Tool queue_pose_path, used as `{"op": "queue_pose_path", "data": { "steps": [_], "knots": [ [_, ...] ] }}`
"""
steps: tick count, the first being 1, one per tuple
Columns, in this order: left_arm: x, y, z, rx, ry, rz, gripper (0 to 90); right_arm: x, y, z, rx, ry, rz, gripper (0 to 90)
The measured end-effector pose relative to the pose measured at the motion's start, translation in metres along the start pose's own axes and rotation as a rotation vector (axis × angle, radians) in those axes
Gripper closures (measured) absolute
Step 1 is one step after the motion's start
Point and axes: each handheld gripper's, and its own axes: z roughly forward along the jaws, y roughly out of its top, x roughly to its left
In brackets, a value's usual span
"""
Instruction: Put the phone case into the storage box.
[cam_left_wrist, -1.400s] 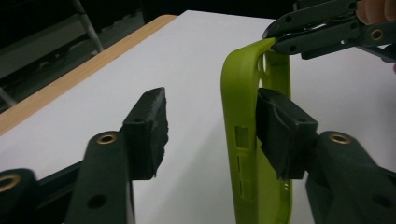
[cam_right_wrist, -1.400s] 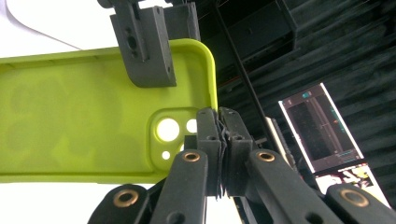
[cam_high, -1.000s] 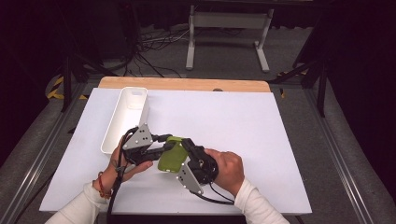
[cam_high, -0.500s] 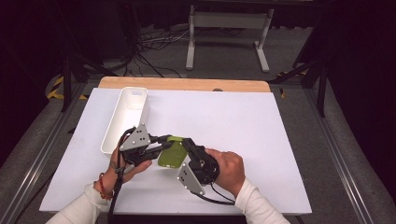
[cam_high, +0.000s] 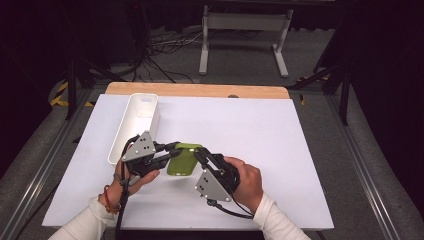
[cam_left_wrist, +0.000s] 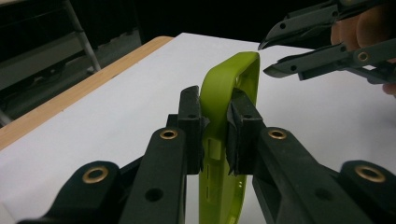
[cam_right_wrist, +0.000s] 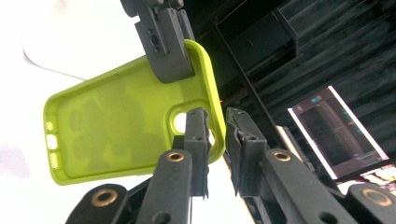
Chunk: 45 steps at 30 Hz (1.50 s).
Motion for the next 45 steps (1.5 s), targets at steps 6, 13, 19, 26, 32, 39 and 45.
{"op": "queue_pose_path", "data": {
  "steps": [6,13,19,26,32,39,45],
  "knots": [
    [0.003,-0.002,-0.005,-0.028,0.009,-0.018,78.6,-0.012,-0.006,-0.003,-0.021,0.041,0.154,72.9],
    [0.005,-0.004,-0.008,-0.043,0.012,-0.018,78.6,-0.020,-0.018,-0.002,-0.034,0.086,0.296,65.3],
    [0.004,-0.004,-0.009,-0.057,0.014,-0.013,78.5,-0.023,-0.027,-0.003,-0.040,0.093,0.358,58.4],
    [0.005,-0.004,-0.012,-0.062,0.023,-0.016,78.5,-0.023,-0.034,-0.006,-0.031,0.090,0.394,50.2],
    [0.006,-0.004,-0.015,-0.066,0.021,-0.019,78.6,-0.022,-0.043,-0.011,-0.017,0.088,0.420,42.4],
    [0.008,-0.003,-0.018,-0.079,0.022,-0.017,78.6,-0.021,-0.052,-0.017,0.001,0.089,0.432,37.7],
    [0.010,-0.002,-0.023,-0.100,0.021,-0.029,78.6,-0.019,-0.060,-0.022,0.024,0.082,0.448,31.7]
  ]
}}
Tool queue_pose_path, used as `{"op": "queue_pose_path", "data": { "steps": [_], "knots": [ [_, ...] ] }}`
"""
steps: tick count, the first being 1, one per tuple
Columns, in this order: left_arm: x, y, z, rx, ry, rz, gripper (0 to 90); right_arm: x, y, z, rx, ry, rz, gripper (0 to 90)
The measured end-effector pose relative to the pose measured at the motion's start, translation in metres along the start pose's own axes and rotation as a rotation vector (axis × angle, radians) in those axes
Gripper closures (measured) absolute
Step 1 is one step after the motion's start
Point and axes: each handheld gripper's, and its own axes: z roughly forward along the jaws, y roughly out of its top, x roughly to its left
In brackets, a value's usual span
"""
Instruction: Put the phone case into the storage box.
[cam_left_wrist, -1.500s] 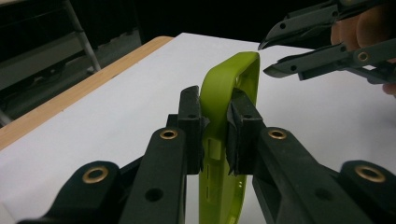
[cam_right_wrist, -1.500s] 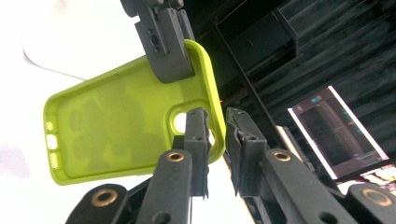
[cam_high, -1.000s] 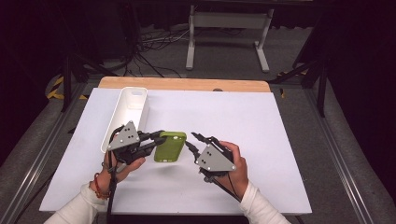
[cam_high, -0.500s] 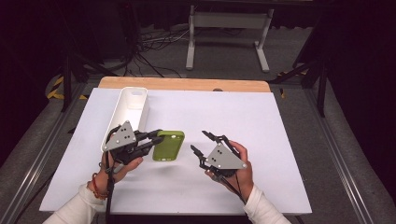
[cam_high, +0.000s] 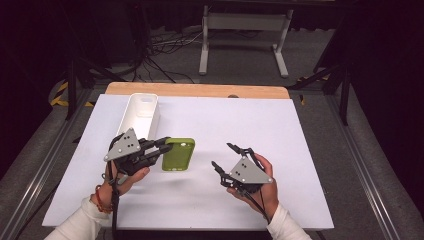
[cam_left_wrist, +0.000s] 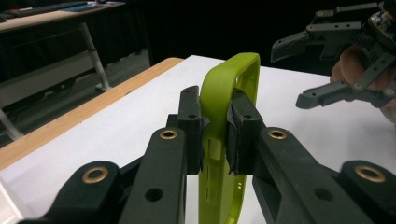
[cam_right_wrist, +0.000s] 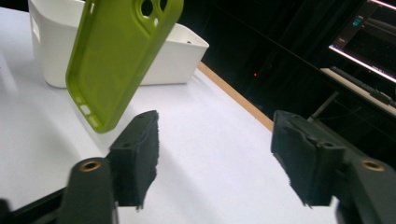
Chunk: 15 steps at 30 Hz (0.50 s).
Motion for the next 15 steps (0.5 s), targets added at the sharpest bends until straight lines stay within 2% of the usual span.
{"op": "queue_pose_path", "data": {
  "steps": [15],
  "knots": [
    [0.006,0.003,-0.012,-0.048,0.018,-0.022,78.6,-0.003,-0.020,-0.013,0.029,0.006,0.025,27.8]
  ]
}}
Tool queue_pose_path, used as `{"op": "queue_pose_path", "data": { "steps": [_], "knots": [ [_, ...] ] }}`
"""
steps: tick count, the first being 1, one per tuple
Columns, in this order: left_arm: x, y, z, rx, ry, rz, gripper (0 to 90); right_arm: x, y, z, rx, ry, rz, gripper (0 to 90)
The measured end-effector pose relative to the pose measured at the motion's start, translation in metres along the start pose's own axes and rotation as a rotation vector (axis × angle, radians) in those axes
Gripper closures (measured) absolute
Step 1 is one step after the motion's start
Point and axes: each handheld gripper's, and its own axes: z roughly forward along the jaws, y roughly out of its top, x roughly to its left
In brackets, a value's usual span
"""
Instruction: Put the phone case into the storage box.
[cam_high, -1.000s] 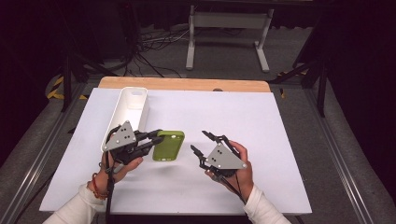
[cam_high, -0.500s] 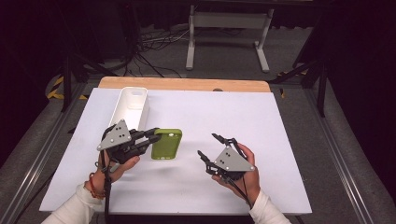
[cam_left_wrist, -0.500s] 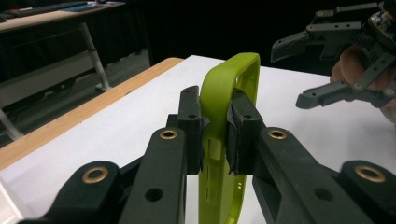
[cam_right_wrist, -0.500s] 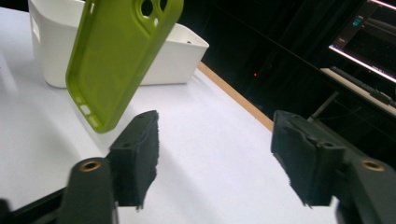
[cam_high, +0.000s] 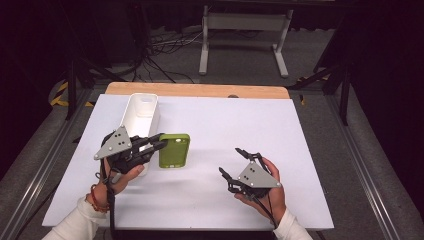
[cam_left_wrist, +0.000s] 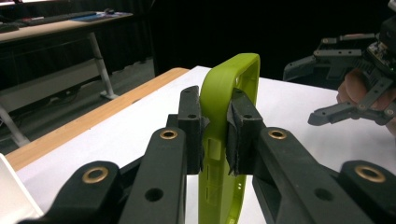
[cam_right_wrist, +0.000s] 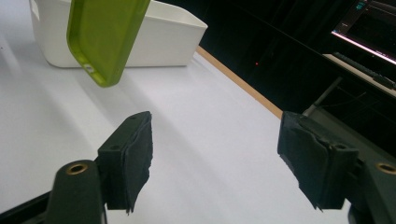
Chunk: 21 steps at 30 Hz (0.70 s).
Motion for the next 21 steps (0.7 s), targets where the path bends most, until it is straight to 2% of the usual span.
{"op": "queue_pose_path", "data": {
  "steps": [10,15,21],
  "knots": [
    [0.005,0.005,-0.009,-0.023,0.014,0.002,78.6,-0.002,-0.013,-0.008,0.026,-0.003,0.019,27.3],
    [0.008,0.006,-0.014,-0.025,0.019,0.000,78.5,-0.003,-0.021,-0.011,0.026,0.008,0.059,26.1],
    [0.014,0.008,-0.019,-0.045,0.026,-0.008,78.5,-0.002,-0.026,-0.012,0.038,0.009,0.075,24.5]
  ]
}}
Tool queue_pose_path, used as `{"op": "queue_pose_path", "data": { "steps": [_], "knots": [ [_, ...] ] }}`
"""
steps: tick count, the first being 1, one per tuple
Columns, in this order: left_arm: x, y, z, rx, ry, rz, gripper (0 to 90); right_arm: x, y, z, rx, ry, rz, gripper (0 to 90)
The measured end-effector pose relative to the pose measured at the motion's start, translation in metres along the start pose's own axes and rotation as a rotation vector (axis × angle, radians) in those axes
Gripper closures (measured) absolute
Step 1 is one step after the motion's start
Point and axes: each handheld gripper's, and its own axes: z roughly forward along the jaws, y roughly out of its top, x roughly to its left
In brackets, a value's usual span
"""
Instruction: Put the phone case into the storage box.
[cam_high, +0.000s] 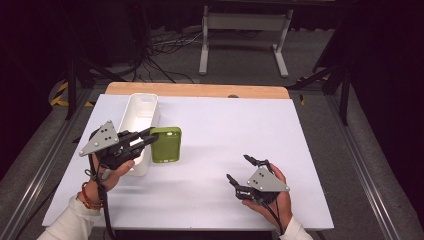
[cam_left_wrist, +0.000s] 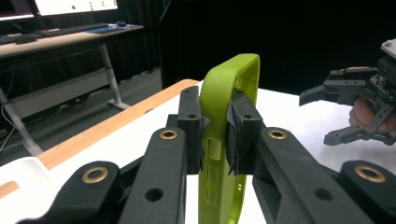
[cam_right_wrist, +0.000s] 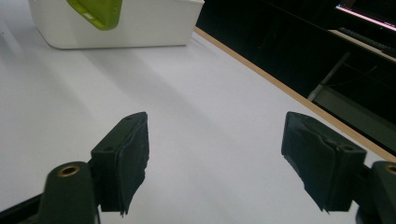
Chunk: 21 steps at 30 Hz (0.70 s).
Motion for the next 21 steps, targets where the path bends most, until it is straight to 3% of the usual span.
{"op": "queue_pose_path", "data": {
  "steps": [8,21],
  "knots": [
    [0.005,0.002,-0.006,-0.004,0.000,-0.002,78.6,0.000,-0.001,0.002,0.007,0.003,-0.002,24.3],
    [0.016,0.007,-0.022,-0.052,0.033,-0.009,78.5,-0.003,-0.002,0.002,0.009,0.000,0.003,23.0]
  ]
}}
